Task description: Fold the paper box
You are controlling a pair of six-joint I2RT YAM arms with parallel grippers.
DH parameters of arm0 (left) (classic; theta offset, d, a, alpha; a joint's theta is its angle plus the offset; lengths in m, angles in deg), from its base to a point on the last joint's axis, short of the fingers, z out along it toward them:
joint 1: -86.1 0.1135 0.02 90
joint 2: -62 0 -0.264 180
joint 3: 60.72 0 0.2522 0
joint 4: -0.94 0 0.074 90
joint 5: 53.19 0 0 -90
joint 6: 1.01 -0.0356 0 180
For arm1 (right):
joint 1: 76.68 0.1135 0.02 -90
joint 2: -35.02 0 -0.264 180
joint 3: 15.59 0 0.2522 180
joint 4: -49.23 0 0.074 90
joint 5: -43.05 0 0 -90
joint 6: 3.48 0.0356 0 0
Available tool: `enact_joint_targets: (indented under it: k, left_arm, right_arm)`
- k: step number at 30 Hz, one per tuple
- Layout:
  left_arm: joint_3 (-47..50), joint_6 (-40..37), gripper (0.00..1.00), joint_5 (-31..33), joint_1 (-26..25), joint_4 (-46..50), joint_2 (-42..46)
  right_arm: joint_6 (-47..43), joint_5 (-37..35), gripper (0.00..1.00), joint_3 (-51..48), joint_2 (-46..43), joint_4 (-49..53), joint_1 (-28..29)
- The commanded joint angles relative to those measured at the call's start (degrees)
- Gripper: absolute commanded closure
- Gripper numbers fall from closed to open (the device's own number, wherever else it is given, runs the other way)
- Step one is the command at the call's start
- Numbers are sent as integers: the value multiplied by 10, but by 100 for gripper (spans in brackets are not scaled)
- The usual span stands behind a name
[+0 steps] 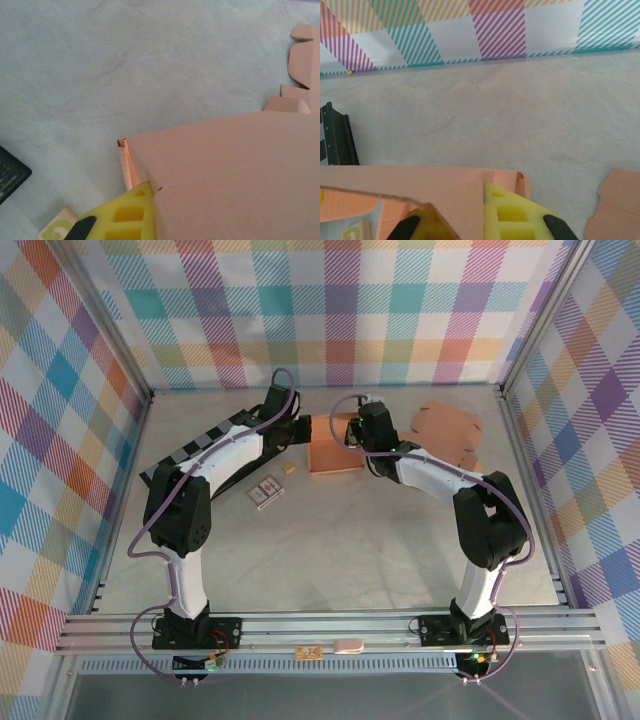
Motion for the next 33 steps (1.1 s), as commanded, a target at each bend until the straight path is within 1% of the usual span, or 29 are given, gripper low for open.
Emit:
enact_joint_targets:
  k: [1,2,4,7,11,18,24,27,29,33]
  left_arm:
    - [-7,23,100,-63,-6,-25,-1]
    - [-1,24,100,-66,-6,-26,-1]
    - [18,26,100,-71,-6,-63,-1]
    - [47,28,100,-67,-7,-93,5]
    - [103,40,100,-64,-10,-160,25]
    - [130,26,100,-47,-21,-170,31]
    - [146,13,100,-25,-29,-168,31]
    - [150,-3,100,-9,-40,-162,25]
    - [155,-12,100,9,-48,-159,22]
    - [176,-20,100,41,-55,-159,22]
  right_arm:
    - [12,37,100,-32,12,-22,14]
    - [9,41,100,-41,12,-32,14]
    - [2,49,100,-57,11,-51,13]
    - [-5,62,100,-65,11,-56,13]
    - [-1,71,100,-81,10,-70,12]
    - [2,69,100,-107,10,-87,12]
    - [3,59,100,-99,4,-47,13]
    - [16,42,90,-94,-11,-13,13]
    - [36,29,81,-85,-23,23,13]
    - [70,56,65,-68,-42,74,13]
